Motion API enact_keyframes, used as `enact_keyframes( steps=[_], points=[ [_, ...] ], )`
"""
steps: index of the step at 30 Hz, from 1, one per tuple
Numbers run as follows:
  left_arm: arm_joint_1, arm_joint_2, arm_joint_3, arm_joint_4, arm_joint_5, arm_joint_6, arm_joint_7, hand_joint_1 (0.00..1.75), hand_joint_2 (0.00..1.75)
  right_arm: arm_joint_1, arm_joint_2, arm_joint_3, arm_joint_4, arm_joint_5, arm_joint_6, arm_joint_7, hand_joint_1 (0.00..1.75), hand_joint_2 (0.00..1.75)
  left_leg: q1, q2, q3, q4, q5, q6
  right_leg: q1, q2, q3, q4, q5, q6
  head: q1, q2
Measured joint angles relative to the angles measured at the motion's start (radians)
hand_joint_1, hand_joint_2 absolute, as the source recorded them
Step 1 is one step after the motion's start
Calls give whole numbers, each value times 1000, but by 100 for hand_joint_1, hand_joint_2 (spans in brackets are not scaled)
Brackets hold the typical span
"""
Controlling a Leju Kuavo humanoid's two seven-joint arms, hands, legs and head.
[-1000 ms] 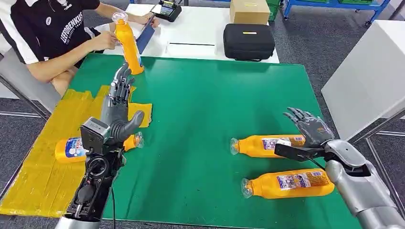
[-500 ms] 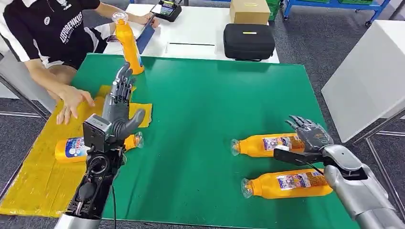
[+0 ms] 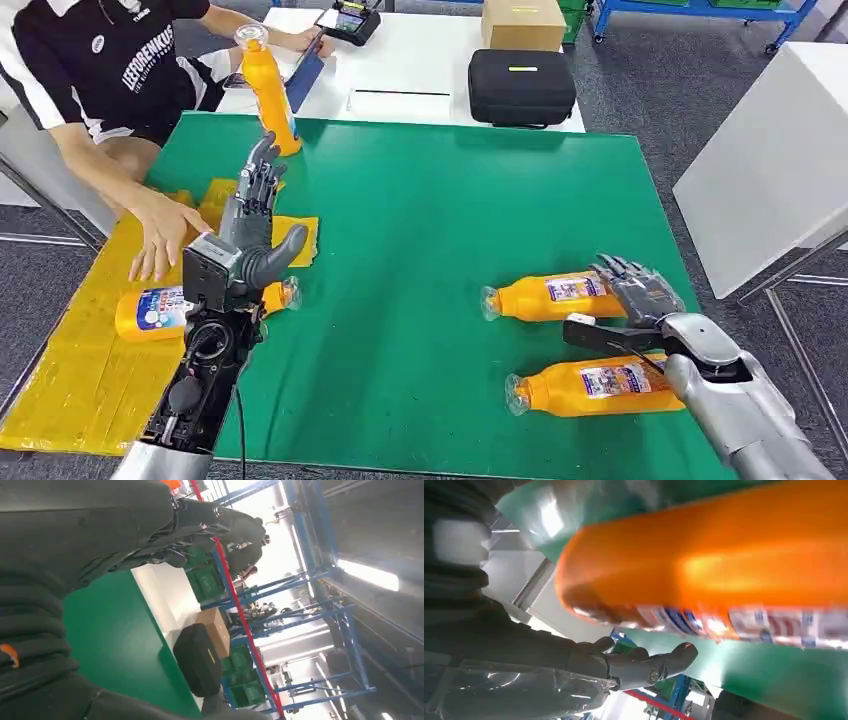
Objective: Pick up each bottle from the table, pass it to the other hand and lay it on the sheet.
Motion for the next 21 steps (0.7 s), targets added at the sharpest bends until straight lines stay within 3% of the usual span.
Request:
enact_keyframes(
  steps=[21],
  points=[
    [-11,-3,-2,40,-10,21,5,0,175,-90,146,11,221,91,-72,55,0,175,0,5,3,0,0,0,1,3,1,0,0,0,0,0]
  ],
)
